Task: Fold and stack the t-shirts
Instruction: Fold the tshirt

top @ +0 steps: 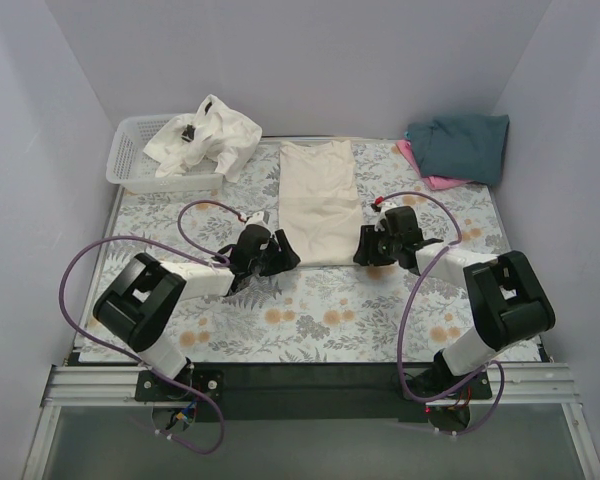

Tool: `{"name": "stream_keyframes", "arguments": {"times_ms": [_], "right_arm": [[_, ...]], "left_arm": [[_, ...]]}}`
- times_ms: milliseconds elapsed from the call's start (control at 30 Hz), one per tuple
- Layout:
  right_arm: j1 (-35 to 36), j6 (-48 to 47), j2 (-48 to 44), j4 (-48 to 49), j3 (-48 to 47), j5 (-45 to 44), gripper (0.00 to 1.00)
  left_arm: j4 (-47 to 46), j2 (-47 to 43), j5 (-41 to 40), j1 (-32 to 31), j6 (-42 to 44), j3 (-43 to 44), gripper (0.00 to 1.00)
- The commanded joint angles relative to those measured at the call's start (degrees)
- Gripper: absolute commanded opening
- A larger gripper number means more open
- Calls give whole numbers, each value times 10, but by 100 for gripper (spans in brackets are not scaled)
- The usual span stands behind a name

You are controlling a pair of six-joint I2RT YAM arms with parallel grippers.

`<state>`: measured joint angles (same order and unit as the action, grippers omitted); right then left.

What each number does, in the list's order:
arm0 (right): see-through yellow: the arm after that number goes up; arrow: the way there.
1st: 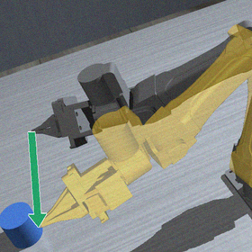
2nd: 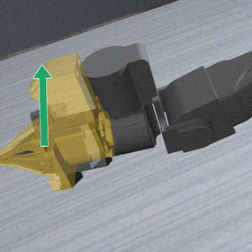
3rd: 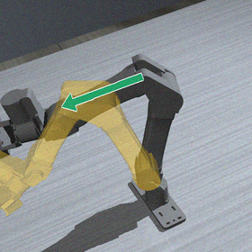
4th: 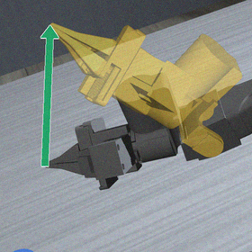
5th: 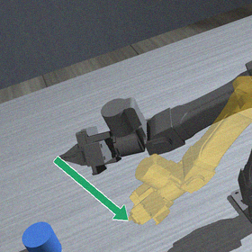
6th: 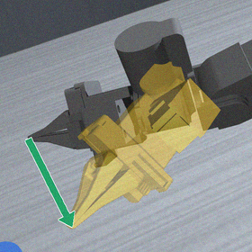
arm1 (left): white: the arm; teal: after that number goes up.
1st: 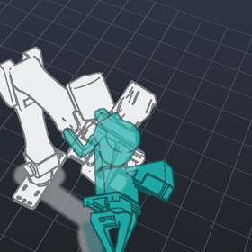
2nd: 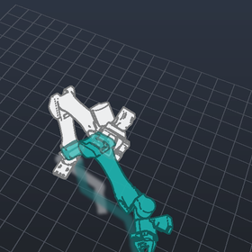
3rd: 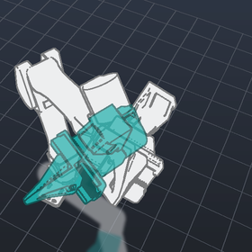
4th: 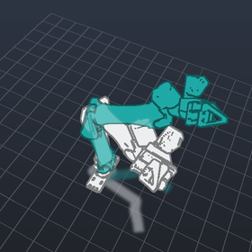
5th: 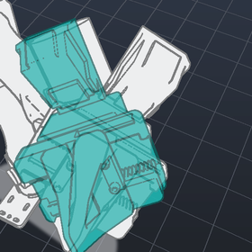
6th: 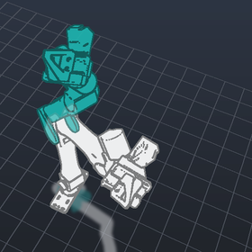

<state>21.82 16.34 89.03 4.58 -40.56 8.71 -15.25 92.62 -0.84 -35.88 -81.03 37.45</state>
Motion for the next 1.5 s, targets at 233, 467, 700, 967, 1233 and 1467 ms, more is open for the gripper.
{"name": "stream_keyframes", "arguments": {"times_ms": [233,467,700,967,1233,1467], "right_arm": [[-1,1,27,10,3,11,30],[0,0,25,10,10,15,14],[17,-1,-11,3,45,15,1],[82,35,-159,-45,145,-22,1],[168,106,-274,-120,196,-45,1],[189,103,-344,-149,142,-84,1]], "left_arm": [[55,12,-20,0,0,-2,40],[44,18,-12,0,4,-6,2],[43,1,-6,-1,8,-31,0],[72,-96,-9,-28,-18,-123,0],[142,-238,-20,-88,-63,-175,0],[150,-284,-44,-101,-55,-122,0]]}}
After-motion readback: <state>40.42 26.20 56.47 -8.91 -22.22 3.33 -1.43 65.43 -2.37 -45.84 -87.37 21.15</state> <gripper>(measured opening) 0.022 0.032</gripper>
